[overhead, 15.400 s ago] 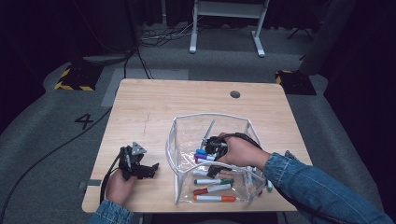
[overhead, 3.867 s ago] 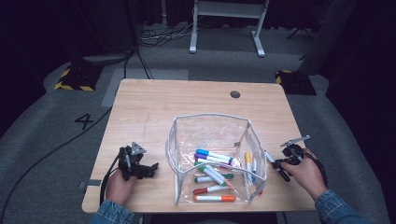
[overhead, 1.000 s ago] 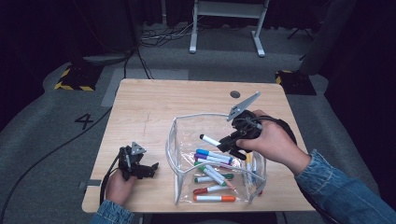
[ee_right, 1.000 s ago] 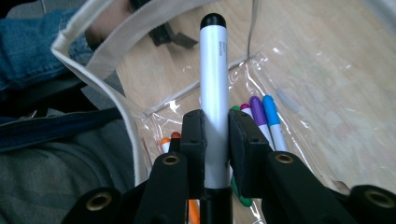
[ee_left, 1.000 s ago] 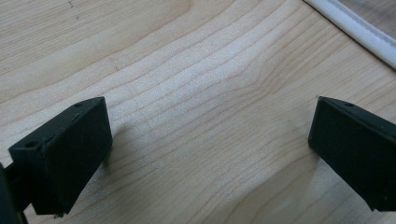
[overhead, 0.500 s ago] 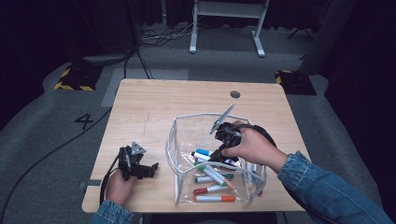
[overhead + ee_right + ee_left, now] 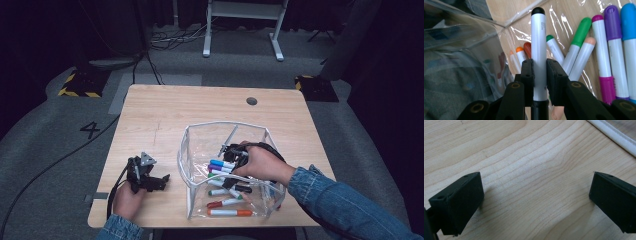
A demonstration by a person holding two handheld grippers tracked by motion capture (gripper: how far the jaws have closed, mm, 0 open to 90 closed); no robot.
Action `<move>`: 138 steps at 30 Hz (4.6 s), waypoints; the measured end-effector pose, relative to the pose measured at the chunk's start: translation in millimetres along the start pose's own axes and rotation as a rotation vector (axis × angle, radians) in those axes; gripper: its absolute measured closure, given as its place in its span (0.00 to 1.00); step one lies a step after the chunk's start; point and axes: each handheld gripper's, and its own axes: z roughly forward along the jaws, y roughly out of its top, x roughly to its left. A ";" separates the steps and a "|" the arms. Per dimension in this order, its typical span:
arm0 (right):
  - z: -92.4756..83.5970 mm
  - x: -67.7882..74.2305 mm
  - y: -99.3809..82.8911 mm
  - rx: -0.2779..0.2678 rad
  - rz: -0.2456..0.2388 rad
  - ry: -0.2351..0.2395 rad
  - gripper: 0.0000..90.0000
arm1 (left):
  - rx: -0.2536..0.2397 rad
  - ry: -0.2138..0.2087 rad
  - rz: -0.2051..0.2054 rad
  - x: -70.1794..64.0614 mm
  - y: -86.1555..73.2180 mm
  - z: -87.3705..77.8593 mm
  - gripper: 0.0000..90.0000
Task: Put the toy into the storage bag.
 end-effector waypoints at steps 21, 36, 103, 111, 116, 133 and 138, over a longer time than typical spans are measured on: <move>-22.5 -0.2 1.4 -0.240 -0.079 -0.191 0.51 | 0.000 0.001 0.002 0.1 0.0 -0.1 0.00; -124.3 32.2 -44.6 -0.533 -0.078 -0.296 0.54 | 0.000 0.001 0.002 0.1 0.0 -0.1 0.00; 13.3 -79.4 -226.2 -0.415 0.413 -0.446 0.84 | -0.007 0.023 -0.024 -0.5 0.0 0.5 0.00; 9.1 -79.1 -234.0 -0.409 0.517 -0.468 0.85 | -0.007 0.023 -0.024 -0.5 0.0 0.4 0.00; -6.7 -74.1 -234.2 -0.466 0.506 -0.446 0.85 | -0.007 0.023 -0.024 -0.4 0.0 0.4 0.00; -89.5 -27.0 -220.2 -0.633 0.381 -0.393 0.85 | -0.007 0.024 -0.023 -0.4 0.0 0.4 0.00; -107.0 -16.0 -213.8 -0.652 0.342 -0.391 0.85 | -0.006 0.023 -0.023 -0.4 0.0 0.4 0.00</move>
